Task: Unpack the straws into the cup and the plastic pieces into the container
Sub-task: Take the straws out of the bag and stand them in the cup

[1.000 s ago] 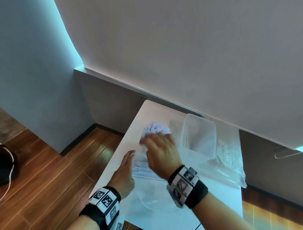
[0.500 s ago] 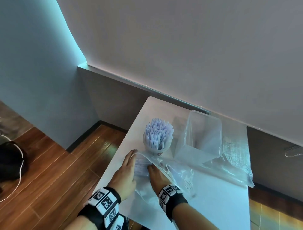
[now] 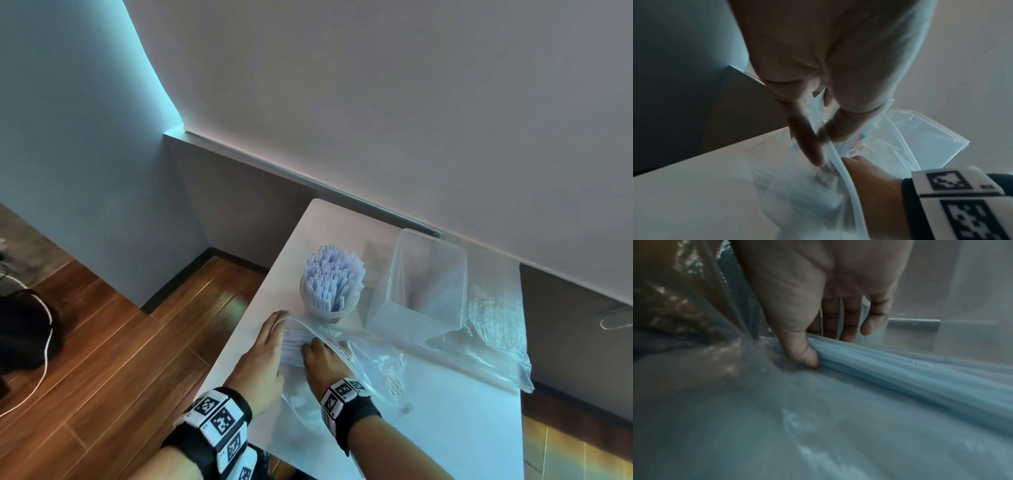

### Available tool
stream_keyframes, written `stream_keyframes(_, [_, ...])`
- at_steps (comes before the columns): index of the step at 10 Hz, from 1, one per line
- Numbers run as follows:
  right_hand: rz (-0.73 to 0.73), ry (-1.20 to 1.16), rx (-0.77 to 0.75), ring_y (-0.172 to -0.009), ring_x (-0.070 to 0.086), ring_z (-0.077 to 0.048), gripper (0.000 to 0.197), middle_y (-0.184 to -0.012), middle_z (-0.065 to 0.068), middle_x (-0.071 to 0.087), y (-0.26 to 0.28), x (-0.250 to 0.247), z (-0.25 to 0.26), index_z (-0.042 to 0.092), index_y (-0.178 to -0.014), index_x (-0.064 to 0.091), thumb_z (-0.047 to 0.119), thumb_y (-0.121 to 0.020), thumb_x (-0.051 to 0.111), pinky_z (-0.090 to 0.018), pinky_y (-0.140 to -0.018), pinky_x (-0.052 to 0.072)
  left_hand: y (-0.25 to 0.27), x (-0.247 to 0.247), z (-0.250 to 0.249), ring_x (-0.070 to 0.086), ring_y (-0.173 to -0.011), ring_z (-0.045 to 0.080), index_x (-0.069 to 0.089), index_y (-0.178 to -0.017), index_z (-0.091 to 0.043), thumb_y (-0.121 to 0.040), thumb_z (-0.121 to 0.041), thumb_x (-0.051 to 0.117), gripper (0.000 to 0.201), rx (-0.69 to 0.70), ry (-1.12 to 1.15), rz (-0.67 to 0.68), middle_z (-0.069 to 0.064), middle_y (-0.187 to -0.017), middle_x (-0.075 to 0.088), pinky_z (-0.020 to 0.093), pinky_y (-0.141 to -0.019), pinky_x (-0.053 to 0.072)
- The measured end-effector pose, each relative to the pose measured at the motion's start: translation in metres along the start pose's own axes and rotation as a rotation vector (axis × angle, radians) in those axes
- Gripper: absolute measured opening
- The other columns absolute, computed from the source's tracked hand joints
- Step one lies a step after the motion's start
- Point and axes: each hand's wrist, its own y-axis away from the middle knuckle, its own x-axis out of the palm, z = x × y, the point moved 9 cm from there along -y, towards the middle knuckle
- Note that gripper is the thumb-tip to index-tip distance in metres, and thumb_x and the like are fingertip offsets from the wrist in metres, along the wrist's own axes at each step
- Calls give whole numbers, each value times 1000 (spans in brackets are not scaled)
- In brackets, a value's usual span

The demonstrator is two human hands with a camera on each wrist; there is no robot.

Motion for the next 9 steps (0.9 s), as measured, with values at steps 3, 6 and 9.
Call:
stream_keyframes(3, [-7, -20, 57, -69, 66, -30, 45, -68, -7, 65, -4, 6, 0, 17, -68, 69, 7, -28, 86, -46, -70, 55, 0, -2, 0, 30, -144, 13, 4, -155, -24, -84, 8, 55, 93, -2, 11, -4, -13, -162, -6, 22, -110, 32])
stream_keyframes(6, [24, 52, 25, -70, 67, -27, 35, -68, -4, 66, -5, 6, 4, 18, -67, 70, 13, -37, 87, -47, -73, 54, -1, -2, -1, 33, -142, 15, 6, -154, -25, -83, 8, 54, 92, -2, 10, -1, -13, -161, -5, 23, -111, 33])
stream_keyframes(9, [77, -182, -2, -108, 56, -32, 32, -112, -12, 61, 1, 3, -14, 15, -113, 49, 27, -84, 58, -50, -100, 40, -4, -4, 2, 28, -145, 15, 4, -155, -24, -86, 7, 56, 92, -20, -1, 6, -11, -162, -5, 21, -110, 31])
